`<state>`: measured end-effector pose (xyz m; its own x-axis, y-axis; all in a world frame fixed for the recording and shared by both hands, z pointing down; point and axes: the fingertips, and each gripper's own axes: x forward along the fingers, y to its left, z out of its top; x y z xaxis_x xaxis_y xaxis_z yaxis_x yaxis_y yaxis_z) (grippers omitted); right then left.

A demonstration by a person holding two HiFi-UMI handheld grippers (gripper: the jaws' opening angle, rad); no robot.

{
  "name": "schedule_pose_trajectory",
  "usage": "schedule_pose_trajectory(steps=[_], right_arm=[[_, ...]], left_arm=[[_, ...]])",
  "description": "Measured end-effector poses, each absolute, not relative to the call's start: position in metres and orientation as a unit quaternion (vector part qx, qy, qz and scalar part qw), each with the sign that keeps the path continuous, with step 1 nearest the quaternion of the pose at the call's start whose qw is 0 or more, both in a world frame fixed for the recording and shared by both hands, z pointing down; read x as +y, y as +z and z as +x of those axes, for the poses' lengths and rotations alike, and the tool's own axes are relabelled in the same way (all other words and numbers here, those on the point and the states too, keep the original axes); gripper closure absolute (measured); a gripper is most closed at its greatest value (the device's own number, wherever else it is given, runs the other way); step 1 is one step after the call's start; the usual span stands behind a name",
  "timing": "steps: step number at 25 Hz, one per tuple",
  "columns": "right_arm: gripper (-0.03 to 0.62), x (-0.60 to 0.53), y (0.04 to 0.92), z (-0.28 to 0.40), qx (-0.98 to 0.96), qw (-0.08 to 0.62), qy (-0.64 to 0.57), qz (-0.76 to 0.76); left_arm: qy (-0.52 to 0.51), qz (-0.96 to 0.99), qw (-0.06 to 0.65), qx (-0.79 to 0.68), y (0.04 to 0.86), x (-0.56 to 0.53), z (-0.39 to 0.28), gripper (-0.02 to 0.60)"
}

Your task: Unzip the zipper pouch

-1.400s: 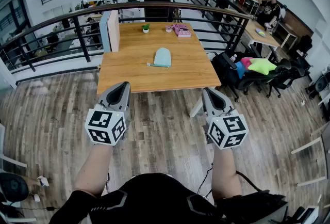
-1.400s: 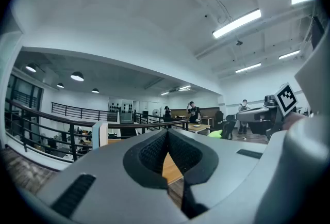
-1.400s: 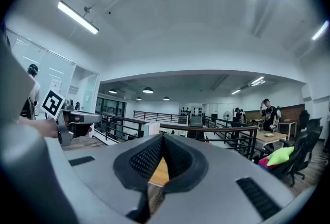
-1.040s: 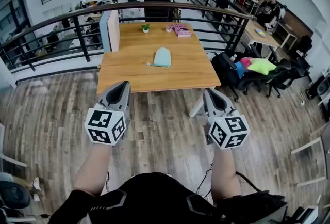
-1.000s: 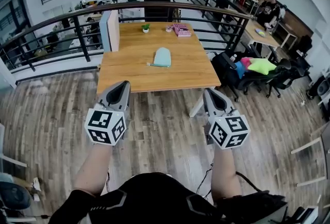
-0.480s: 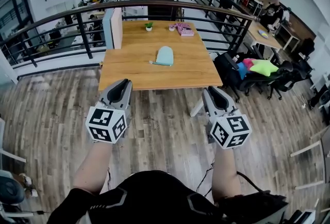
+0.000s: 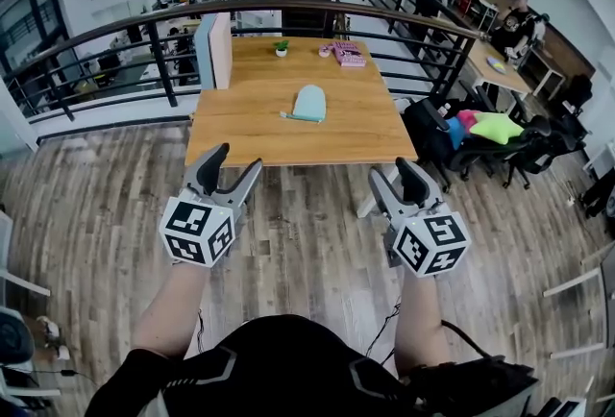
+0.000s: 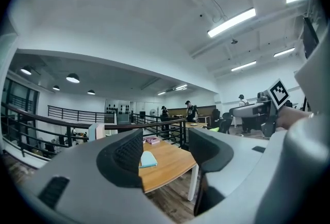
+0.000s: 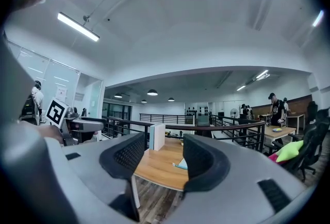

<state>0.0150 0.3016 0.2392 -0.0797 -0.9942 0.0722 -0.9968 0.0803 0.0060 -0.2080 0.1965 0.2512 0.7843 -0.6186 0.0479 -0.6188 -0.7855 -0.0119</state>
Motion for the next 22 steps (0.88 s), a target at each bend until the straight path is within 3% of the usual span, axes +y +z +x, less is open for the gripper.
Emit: schedule_pose_trajectory(steps=[6,22], right_arm=[[0.313,0.305,0.244,0.029,-0.738,0.025,0.026,0.674],[0.304,0.303,0.267,0.095,-0.756,0.018,0.033,0.653]], left_arm=[[0.024,0.945,0.003,-0.325,0.253,0.203,-0.192,0.296],[0.042,0.939,-0.007,-0.341,0.271,0.201,-0.126,0.296]])
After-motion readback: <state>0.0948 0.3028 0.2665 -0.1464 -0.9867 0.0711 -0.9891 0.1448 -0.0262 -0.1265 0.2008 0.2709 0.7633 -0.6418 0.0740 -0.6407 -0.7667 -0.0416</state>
